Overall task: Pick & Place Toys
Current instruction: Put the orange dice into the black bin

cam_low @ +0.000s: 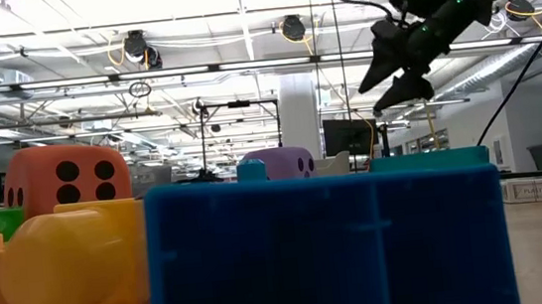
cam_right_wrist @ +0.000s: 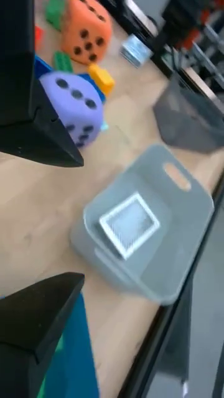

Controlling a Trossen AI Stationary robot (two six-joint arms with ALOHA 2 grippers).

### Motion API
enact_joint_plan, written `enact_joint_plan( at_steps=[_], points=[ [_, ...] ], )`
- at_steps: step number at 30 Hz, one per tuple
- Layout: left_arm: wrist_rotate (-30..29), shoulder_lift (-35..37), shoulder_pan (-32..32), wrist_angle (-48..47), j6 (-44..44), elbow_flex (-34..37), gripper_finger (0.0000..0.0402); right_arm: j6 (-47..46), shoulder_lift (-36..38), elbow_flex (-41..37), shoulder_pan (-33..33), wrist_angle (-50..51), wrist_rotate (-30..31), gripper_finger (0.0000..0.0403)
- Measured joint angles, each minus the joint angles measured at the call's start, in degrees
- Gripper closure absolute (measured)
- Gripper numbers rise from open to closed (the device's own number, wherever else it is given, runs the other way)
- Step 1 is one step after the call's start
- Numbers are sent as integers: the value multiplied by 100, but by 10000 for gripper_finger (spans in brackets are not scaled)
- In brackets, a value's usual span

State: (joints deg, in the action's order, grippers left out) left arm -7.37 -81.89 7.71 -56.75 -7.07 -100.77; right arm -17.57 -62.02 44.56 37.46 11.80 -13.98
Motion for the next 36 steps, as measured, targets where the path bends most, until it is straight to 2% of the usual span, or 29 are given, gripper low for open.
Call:
enact_joint_plan(
  at_steps=[8,19,23,26,36],
  points=[
    [236,-42,-915,-1431,-1844,0,222,371,-2,0,-535,-84,45,121],
    [-536,-344,-2510,-2350,-5174,-1,222,390,-2,0,-609,-84,61,124],
    [-591,-566,-2900,-3111,-6183,4,222,369,-2,0,-609,-82,63,126],
    [-558,-772,-3103,-3334,-6360,19,222,196,-2,0,-609,-54,60,126],
    [-560,-1280,-3394,-3138,-5411,33,222,-355,-4,0,-762,106,44,129]
  ],
)
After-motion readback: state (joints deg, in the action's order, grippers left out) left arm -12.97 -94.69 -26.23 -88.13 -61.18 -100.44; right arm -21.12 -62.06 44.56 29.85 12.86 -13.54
